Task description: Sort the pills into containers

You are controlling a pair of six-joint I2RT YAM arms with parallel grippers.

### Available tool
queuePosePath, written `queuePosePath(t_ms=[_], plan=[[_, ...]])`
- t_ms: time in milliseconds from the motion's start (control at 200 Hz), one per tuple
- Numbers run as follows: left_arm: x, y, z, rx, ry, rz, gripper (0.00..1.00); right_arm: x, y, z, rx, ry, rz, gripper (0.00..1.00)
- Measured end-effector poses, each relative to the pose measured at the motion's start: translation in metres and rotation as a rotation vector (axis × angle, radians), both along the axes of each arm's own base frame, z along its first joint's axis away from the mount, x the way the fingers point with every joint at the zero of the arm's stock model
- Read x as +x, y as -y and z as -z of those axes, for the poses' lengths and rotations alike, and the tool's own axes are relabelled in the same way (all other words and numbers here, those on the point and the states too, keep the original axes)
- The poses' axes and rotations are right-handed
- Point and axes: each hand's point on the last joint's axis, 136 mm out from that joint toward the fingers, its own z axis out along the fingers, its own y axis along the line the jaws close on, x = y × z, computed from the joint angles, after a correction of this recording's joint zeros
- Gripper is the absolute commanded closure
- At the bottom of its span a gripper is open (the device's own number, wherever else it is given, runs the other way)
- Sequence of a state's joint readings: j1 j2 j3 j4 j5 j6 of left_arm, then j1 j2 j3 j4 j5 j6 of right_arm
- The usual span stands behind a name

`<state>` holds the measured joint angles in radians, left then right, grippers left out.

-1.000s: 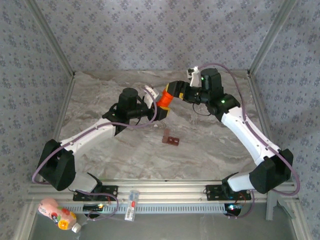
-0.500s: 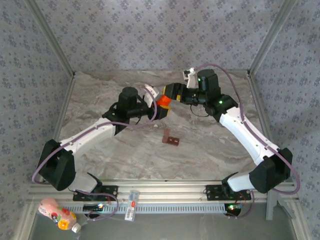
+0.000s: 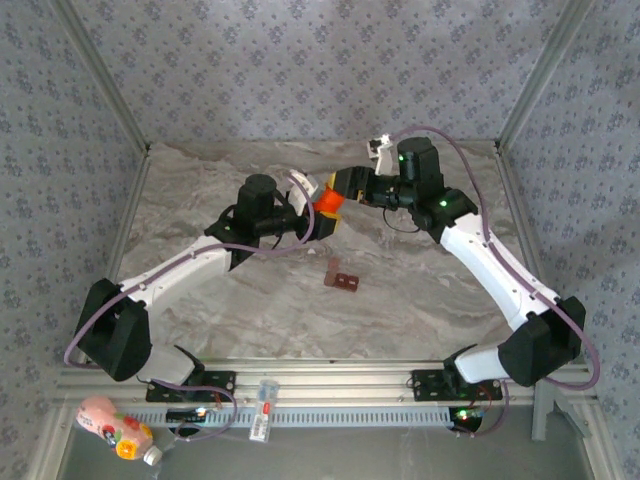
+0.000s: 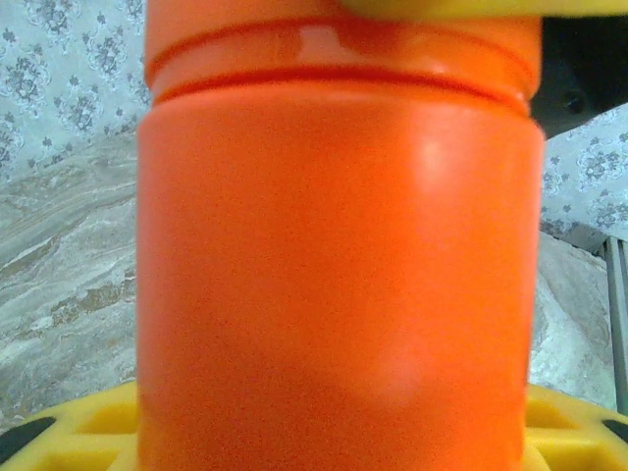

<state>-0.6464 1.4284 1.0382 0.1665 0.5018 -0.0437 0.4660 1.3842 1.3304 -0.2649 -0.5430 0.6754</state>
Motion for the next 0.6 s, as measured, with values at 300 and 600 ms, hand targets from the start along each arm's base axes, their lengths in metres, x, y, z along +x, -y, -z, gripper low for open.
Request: queuePosePath(t_ms=[300, 600], plan=[[-0.004, 0.003, -0.003, -0.008, 0.01, 0.027, 1.0, -0.008, 0.004, -0.004, -0.02, 0.154, -0.171, 0.48], [-0.008, 0.002, 0.005, 0.012, -0.025, 0.037, 1.0, -0.009, 0.009, 0.012, 0.049, 0.267, -0.38, 0.23]])
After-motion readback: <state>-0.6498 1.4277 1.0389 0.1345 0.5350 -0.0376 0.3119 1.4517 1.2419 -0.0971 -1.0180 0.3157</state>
